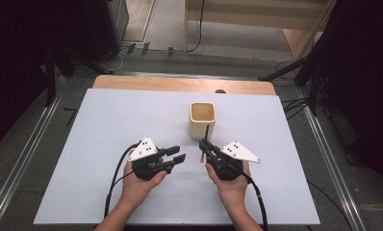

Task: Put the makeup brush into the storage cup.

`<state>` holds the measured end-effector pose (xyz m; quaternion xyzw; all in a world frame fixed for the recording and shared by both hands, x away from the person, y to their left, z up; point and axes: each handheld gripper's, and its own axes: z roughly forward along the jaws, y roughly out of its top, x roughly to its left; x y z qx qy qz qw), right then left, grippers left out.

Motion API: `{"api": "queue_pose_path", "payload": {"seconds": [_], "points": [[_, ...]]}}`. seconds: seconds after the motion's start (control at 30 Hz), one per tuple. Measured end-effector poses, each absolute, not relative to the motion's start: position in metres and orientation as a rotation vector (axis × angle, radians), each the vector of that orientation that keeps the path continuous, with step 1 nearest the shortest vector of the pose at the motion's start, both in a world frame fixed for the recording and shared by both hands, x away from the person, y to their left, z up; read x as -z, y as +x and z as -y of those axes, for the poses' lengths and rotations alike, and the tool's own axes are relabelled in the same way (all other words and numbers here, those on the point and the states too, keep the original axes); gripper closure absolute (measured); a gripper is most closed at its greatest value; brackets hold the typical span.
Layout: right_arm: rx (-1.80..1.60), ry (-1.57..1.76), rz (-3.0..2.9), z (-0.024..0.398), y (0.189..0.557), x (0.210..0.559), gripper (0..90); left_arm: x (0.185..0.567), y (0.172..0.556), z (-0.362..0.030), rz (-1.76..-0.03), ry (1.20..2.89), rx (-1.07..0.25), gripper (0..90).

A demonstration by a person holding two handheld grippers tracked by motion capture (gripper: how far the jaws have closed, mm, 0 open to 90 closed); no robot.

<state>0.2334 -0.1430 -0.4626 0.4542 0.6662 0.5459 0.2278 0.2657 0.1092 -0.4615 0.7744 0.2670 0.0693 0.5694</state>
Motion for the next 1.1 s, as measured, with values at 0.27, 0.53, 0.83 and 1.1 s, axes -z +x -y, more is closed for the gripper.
{"api": "queue_pose_path", "payload": {"seconds": [0.27, 0.53, 0.83, 1.1], "points": [[-1.332, 1.135, -1.915, 0.149, 0.233, 0.472, 84.2, 0.459, 0.266, -0.111, -0.619, 1.815, -0.164, 61.5], [-1.213, 1.009, -1.973, 0.147, 0.233, 0.478, 84.1, 0.455, 0.266, -0.112, -0.609, 1.818, -0.162, 49.9], [-1.089, 0.89, -2.031, 0.141, 0.233, 0.483, 84.1, 0.452, 0.266, -0.114, -0.609, 1.809, -0.152, 40.1], [-0.97, 0.752, -2.049, 0.134, 0.232, 0.486, 84.1, 0.451, 0.266, -0.112, -0.603, 1.821, -0.147, 41.1]]}}
